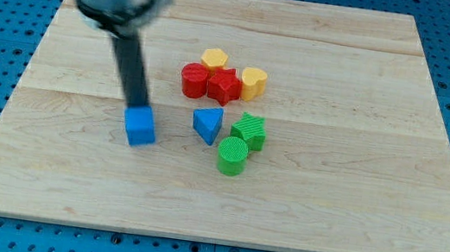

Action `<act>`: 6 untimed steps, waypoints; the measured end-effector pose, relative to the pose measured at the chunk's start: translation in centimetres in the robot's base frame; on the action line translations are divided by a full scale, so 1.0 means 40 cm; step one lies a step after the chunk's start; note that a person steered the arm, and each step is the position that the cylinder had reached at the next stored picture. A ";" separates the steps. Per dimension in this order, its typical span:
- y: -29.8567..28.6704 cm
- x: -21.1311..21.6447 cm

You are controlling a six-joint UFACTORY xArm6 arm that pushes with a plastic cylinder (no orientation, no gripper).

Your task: Push the blue cube and green circle to the right

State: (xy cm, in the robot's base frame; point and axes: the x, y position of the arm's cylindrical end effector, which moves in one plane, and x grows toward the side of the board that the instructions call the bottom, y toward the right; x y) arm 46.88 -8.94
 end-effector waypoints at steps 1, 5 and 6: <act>-0.065 0.062; 0.152 0.082; 0.060 0.061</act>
